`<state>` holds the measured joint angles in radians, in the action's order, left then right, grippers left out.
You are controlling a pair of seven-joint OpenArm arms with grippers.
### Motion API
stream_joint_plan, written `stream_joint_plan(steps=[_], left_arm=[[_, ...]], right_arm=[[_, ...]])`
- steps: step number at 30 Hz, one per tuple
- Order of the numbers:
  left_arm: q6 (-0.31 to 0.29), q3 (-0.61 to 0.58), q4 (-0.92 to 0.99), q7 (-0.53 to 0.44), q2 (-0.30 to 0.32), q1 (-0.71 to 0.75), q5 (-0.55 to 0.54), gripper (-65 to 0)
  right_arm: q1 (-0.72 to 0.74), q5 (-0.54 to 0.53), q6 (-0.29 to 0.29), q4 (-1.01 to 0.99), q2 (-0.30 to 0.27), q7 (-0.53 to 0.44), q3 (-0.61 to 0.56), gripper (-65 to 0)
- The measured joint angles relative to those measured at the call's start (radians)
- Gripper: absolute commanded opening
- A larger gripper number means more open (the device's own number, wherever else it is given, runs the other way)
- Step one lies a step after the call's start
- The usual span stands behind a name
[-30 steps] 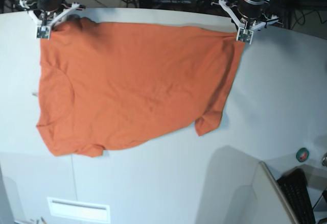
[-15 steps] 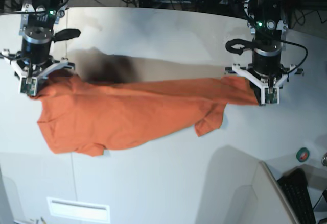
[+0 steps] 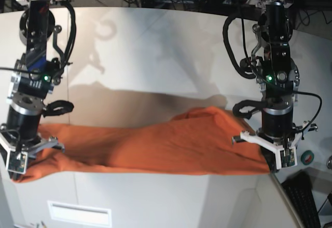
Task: Layout the t-shirt on the table in an organized manner, then fold the t-shirt properly
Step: 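Lower the hanging shirt onto the table with both grippers and release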
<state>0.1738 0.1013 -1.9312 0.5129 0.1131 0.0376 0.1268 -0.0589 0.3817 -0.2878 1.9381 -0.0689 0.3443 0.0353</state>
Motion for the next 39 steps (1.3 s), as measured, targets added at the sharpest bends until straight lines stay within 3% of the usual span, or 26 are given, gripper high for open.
stream_joint_plan(steps=[3, 4, 14, 21, 22, 23, 25, 27, 28, 35, 39], left_arm=[[-0.001, 0.002, 0.075, 0.002, -0.009, -0.063, 0.002, -65.0], [0.0, 0.002, 0.105, 0.002, -0.009, -0.083, 0.0, -65.0], [-0.003, -0.001, 0.512, -0.005, -0.01, -0.356, 0.001, -65.0], [0.005, -0.064, 0.804, -0.006, -0.005, -0.588, 0.0, -64.5], [0.002, -0.091, 0.84, -0.008, -0.005, -0.616, -0.002, -55.9], [0.002, -0.124, 0.885, -0.006, -0.005, -0.651, -0.002, -44.8], [-0.001, -0.183, 0.95, -0.01, -0.012, -0.7, -0.003, -22.4], [-0.004, -0.203, 0.977, -0.012, -0.025, -0.722, -0.007, -3.1], [-0.005, -0.198, 0.981, -0.013, -0.031, -0.724, -0.005, 0.0], [0.002, -0.08, 0.921, -0.01, -0.049, -0.621, -0.003, 0.0], [0.002, -0.056, 0.798, -0.022, -0.05, -0.432, -0.011, 0.0]], right_arm=[[0.077, 0.0, 0.117, -0.068, -0.022, 0.003, 0.0, -65.0], [0.108, 0.0, 0.132, -0.103, -0.024, 0.006, 0.0, -65.0], [0.519, -0.003, 0.151, -0.683, -0.045, -0.008, -0.001, -65.0], [0.743, 0.005, 0.151, -1.072, -0.047, -0.237, 0.001, -65.0], [0.767, 0.005, 0.151, -1.119, -0.047, -0.248, 0.005, -65.0], [0.793, 0.005, 0.15, -1.166, -0.048, -0.245, 0.007, -59.3], [0.827, 0.005, 0.148, -1.228, -0.047, -0.243, 0.007, -41.6], [0.828, 0.009, 0.147, -1.238, -0.047, -0.249, 0.009, -32.6], [0.821, 0.008, 0.148, -1.237, -0.048, -0.253, 0.009, -32.4], [0.695, 0.004, 0.15, -1.157, -0.069, -0.241, 0.016, -31.8], [0.595, 0.007, 0.146, -1.013, -0.045, -0.182, 0.143, -31.4]])
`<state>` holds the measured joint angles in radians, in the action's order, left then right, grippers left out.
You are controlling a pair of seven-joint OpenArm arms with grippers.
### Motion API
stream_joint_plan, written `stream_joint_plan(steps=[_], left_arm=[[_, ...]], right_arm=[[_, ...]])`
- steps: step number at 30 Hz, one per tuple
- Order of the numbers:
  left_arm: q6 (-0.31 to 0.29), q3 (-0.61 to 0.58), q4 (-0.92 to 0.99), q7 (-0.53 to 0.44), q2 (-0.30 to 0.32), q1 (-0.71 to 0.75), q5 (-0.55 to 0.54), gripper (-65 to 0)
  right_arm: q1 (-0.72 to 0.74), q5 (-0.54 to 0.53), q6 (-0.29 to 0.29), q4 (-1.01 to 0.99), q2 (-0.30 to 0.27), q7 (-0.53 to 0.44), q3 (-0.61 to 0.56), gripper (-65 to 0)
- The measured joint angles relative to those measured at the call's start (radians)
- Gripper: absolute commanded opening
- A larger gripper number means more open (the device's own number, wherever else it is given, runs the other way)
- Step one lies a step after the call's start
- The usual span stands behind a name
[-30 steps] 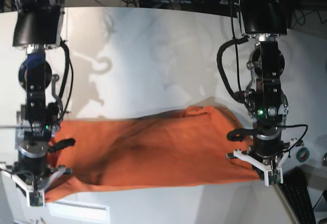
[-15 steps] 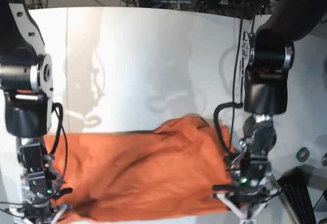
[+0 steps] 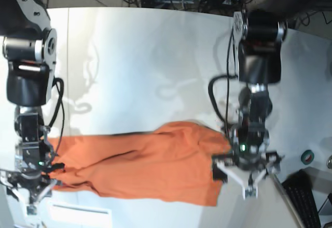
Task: Layout the t-shirt on the table in an organized manner, then fold the t-shirt properly
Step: 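Lower the hanging shirt onto the table with both grippers and release, then grasp the shirt edges with both grippers and drag them apart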
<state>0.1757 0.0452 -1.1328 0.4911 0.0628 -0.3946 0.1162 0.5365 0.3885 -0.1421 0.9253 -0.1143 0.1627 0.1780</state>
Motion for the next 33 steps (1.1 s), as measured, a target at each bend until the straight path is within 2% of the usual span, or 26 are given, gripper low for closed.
stream_joint_plan(steps=[1, 3, 4, 7, 9, 14, 19, 23, 31, 32, 33], left_arm=[[-0.004, 0.006, -0.011, -0.002, 0.0, 0.048, -0.034, 0.0], [-0.004, 0.022, -0.011, -0.01, 0.007, 0.123, -0.149, 0.0], [-0.006, 0.028, -0.013, -0.021, 0.014, 0.154, -0.229, 0.0], [-0.053, 0.018, -0.011, -0.032, 0.074, 0.197, -0.453, 0.0], [-0.063, 0.002, -0.011, -0.043, 0.102, 0.199, -0.539, 0.0], [-0.072, -0.069, 0.026, -0.05, 0.08, 0.181, -0.563, 0.0], [-0.071, -0.074, 0.199, -0.052, 0.057, 0.098, -0.563, 0.0], [-0.067, -0.079, 0.288, -0.054, 0.046, 0.061, -0.559, 0.0], [-0.071, -0.082, 0.291, -0.055, -0.01, 0.0, -0.563, 0.0], [-0.071, -0.082, 0.291, -0.054, -0.009, -0.007, -0.563, -1.0], [-0.071, -0.082, 0.309, -0.06, -0.013, -0.019, -0.559, -6.3]], right_arm=[[-0.008, -0.005, 0.007, 0.0, 0.008, 0.027, 0.036, -31.2], [-0.014, -0.024, 0.103, -0.037, 0.013, 0.053, 0.098, -30.5], [-0.017, -0.07, 0.144, -0.062, 0.016, 0.066, 0.136, -30.6], [-0.029, -0.163, 0.163, -0.098, 0.022, 0.116, 0.238, -30.6], [-0.036, -0.197, 0.161, -0.098, 0.013, 0.122, 0.269, -30.6], [-0.034, -0.319, 0.163, -0.117, 0.003, 0.158, 0.27, -30.5], [-0.066, -0.5, 0.164, -0.156, -0.021, 0.209, 0.266, -30.8], [-0.105, -0.511, 0.161, -0.127, -0.03, 0.224, 0.265, -30.8], [-0.134, -0.504, 0.162, -0.114, -0.027, 0.214, 0.262, -30.8], [-0.14, -0.504, 0.162, -0.114, -0.028, 0.217, 0.262, -30.8], [-0.146, -0.501, 0.161, -0.114, -0.029, 0.218, 0.262, -30.8]])
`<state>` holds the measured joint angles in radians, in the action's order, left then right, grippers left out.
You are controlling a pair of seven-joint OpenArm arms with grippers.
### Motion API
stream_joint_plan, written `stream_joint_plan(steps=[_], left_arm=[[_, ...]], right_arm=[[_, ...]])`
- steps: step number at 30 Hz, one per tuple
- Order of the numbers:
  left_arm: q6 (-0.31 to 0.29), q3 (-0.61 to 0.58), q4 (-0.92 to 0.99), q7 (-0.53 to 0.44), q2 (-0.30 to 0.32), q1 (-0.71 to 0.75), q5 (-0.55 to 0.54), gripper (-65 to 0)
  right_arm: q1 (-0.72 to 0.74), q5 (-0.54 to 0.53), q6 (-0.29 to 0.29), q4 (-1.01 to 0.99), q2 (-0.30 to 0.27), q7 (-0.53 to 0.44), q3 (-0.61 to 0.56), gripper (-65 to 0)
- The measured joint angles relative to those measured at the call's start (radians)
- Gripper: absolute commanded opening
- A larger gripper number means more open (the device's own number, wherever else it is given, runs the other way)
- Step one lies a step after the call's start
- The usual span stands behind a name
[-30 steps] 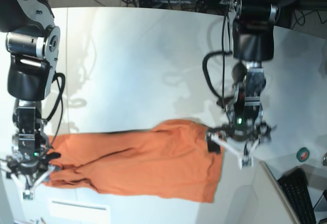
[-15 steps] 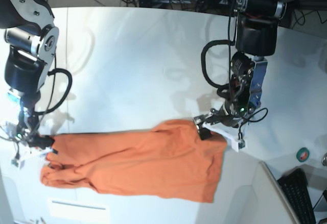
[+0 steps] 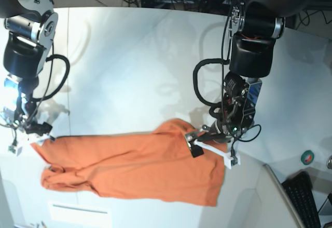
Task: Layout the t-shirt on the table in an organized manner, then fold the t-shirt properly
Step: 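Grasp the shirt edges with both grippers and drag them apart, then pull the shirt edge with the left gripper, then release and lift away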
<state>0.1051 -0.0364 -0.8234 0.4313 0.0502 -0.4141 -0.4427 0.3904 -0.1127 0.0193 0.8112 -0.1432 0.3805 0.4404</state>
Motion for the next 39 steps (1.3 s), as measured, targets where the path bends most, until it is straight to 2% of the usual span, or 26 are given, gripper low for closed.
stream_joint_plan(steps=[1, 4, 6, 7, 9, 12, 14, 17, 21, 22, 24, 26, 30, 34, 39], left_arm=[[0.0, 0.0, 0.033, 0.0, -0.003, -0.014, 0.001, -12.5], [-0.001, 0.0, 0.147, 0.001, -0.008, -0.053, 0.0, -39.5], [0.0, 0.0, 0.174, 0.0, -0.012, -0.051, -0.002, -60.7], [-0.001, 0.0, 0.169, 0.003, -0.012, -0.047, -0.001, -65.0], [-0.001, 0.0, 0.132, 0.01, -0.009, -0.035, 0.0, -65.0], [-0.001, -0.001, 0.014, 0.027, 0.009, 0.017, -0.003, -65.0], [-0.001, 0.006, -0.078, 0.104, 0.035, 0.071, -0.005, -65.0], [-0.001, 0.008, -0.205, 0.161, 0.087, 0.17, -0.007, -65.0], [0.003, 0.01, -0.359, 0.175, 0.135, 0.288, -0.005, -65.0], [0.0, 0.009, -0.388, 0.172, 0.142, 0.313, -0.007, -65.0], [0.0, 0.009, -0.429, 0.173, 0.146, 0.351, -0.005, -65.0], [-0.005, 0.005, -0.452, 0.187, 0.165, 0.382, -0.014, -65.0], [0.0, 0.008, -0.537, 0.248, 0.216, 0.444, -0.008, -65.0], [-0.001, 0.008, -0.615, 0.254, 0.253, 0.507, -0.008, -65.0], [0.0, 0.007, -0.627, 0.258, 0.266, 0.531, -0.007, -65.0]], right_arm=[[-0.003, 0.0, 0.0, 0.0, -0.002, -0.002, 0.0, -30.8], [-0.009, -0.002, 0.003, 0.0, 0.0, -0.003, 0.0, -30.8], [-0.013, -0.001, 0.043, 0.0, -0.002, -0.004, 0.0, -30.9], [-0.019, 0.0, 0.073, 0.0, -0.002, -0.007, 0.0, -30.9], [-0.03, 0.0, 0.095, 0.0, -0.001, -0.007, 0.0, -30.9], [-0.035, -0.002, 0.095, 0.0, 0.001, -0.001, 0.002, -30.9], [-0.034, -0.005, 0.095, 0.001, 0.0, -0.006, 0.006, -30.9], [-0.034, -0.006, 0.096, 0.001, 0.001, -0.008, 0.006, -30.6], [-0.034, -0.018, 0.095, 0.001, 0.011, -0.005, 0.008, -30.3], [-0.034, -0.053, 0.095, 0.001, 0.016, -0.003, 0.019, -30.3], [-0.031, -0.131, 0.098, 0.001, 0.029, 0.015, 0.069, -30.3], [-0.035, -0.154, 0.098, 0.001, 0.027, 0.067, 0.084, -30.3], [-0.058, -0.156, 0.098, 0.001, 0.018, 0.059, 0.02, -30.3], [-0.05, -0.17, 0.099, 0.001, 0.032, 0.058, -0.004, -30.3], [-0.046, -0.168, 0.098, 0.001, 0.039, 0.057, -0.004, -30.2]])
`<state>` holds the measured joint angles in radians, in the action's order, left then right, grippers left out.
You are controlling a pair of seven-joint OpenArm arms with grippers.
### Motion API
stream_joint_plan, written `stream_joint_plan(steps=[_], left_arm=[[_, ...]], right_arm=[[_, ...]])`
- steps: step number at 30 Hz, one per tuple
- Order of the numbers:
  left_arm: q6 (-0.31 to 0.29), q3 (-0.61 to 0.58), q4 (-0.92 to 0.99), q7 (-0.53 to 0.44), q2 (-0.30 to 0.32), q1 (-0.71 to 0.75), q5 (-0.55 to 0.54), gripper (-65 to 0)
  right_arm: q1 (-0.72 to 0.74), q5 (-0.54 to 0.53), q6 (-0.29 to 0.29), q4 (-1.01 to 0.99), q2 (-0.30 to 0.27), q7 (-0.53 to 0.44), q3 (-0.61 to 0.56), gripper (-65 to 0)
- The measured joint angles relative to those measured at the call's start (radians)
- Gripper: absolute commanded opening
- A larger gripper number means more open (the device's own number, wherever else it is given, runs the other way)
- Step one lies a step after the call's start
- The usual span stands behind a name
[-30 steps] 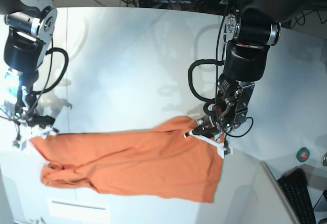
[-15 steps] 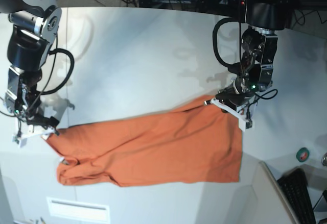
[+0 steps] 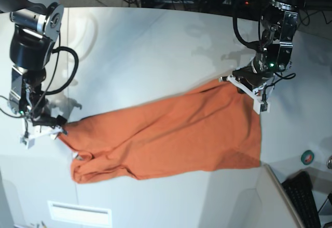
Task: Layout the t-shirt on the table in an organized manner, then fold the t-shirt properly
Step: 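Pull the shirt edge with the left gripper, then release and lift away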
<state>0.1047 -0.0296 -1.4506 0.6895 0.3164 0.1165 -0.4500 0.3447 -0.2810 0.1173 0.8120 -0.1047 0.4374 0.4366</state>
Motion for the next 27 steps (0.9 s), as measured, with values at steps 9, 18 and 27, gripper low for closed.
stream_joint_plan(steps=[9, 18, 27], left_arm=[[0.0, 0.0, -0.006, 0.0, -0.001, -0.003, 0.0, -65.0], [0.0, 0.0, -0.005, 0.0, -0.001, 0.0, 0.0, -65.0], [0.0, 0.0, 0.002, -0.001, -0.003, -0.003, 0.0, -65.0]], right_arm=[[0.043, 0.0, 0.0, -0.008, 0.025, -0.007, -0.002, -30.2], [0.065, 0.0, 0.002, -0.115, 0.051, -0.032, 0.002, -30.6], [0.023, 0.002, 0.0, -0.083, 0.048, -0.037, 0.002, -65.0]])
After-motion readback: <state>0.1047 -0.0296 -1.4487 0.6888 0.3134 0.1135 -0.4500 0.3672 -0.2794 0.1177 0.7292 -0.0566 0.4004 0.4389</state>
